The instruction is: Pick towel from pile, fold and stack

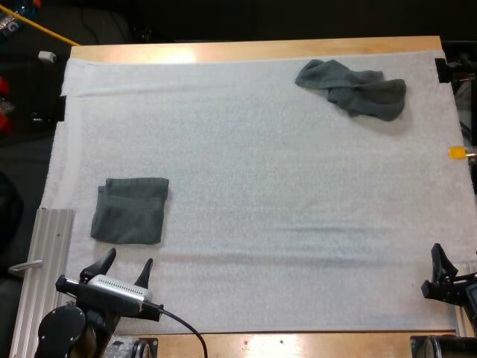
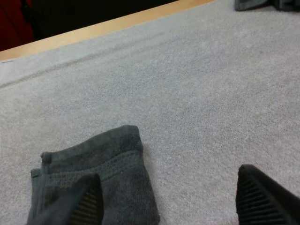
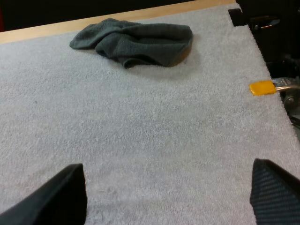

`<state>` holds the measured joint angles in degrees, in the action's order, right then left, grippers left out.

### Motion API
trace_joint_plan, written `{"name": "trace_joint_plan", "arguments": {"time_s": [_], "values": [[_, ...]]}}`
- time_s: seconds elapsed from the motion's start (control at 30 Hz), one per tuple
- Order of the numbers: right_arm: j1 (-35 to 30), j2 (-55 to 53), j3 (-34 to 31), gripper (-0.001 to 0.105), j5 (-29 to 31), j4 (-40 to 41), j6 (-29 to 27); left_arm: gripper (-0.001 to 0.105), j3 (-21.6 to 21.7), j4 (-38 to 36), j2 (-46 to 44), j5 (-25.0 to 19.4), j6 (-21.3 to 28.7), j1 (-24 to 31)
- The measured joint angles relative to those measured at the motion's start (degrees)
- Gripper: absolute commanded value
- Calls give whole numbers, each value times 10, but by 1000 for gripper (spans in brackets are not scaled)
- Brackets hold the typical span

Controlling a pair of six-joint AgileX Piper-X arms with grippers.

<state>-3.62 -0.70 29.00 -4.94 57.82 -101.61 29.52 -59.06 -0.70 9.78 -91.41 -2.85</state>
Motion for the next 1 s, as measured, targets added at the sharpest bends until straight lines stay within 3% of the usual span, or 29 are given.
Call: {"name": "trace_joint_plan", "arguments": {"time_s": [0.3, 0.53, 0.77, 1.0], "values": [[0, 1, 37, 70, 0, 19, 12, 69, 34, 7, 0, 3, 0, 0], [0, 39, 106, 70, -9, 19, 14, 69, 70, 32, 0, 64, -30, 0], [0, 94, 180, 70, -84, 19, 10, 69, 89, 49, 35, 133, -73, -2], [0, 145, 225, 70, -176, 19, 10, 69, 103, 61, 75, 159, -89, -51]]}}
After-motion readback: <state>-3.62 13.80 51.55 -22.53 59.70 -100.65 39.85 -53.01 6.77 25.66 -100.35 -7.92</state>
